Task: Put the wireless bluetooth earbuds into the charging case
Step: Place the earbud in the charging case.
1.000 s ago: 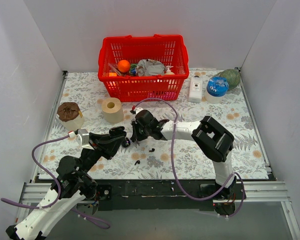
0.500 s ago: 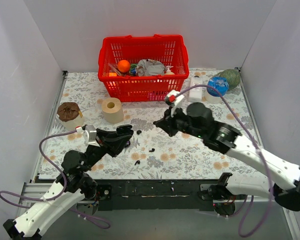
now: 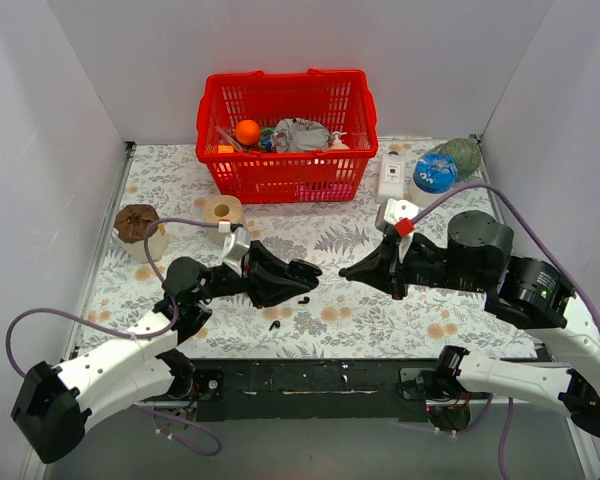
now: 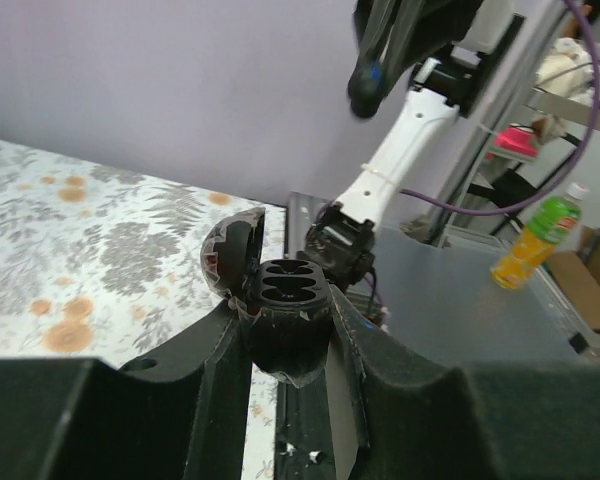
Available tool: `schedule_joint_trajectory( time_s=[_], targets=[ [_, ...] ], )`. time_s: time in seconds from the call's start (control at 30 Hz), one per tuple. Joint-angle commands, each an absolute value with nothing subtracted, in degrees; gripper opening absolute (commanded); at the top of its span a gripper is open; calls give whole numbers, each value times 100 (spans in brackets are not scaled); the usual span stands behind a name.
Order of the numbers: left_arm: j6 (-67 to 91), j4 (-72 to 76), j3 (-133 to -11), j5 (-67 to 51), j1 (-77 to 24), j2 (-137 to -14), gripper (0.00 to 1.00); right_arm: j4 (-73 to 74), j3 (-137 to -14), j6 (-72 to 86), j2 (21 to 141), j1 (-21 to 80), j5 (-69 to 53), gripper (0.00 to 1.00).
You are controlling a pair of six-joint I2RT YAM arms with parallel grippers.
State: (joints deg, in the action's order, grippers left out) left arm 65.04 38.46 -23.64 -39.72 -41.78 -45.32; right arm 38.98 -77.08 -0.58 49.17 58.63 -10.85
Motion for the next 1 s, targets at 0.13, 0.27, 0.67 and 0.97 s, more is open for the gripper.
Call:
schedule_joint_trajectory(
  time_s=[0.13, 0.27, 0.67, 0.97],
  targets=[
    [6935, 4535, -3137, -5326, -4166, -5396, 0, 3815, -7278, -290, 4922, 5968, -1696, 1],
    [6934, 4377, -3243, -5475, -4166, -5493, 0, 3481, -7041, -202, 4878, 5985, -1828, 1],
    [7075, 4412, -3287, -5678, -4166, -5651, 0, 2892, -6856, -97, 5053, 6117, -1855, 1],
    [7172, 4553, -3199, -5678, -4166, -5572, 0, 2936, -6768, -114, 5221, 6284, -1705, 1]
  ],
)
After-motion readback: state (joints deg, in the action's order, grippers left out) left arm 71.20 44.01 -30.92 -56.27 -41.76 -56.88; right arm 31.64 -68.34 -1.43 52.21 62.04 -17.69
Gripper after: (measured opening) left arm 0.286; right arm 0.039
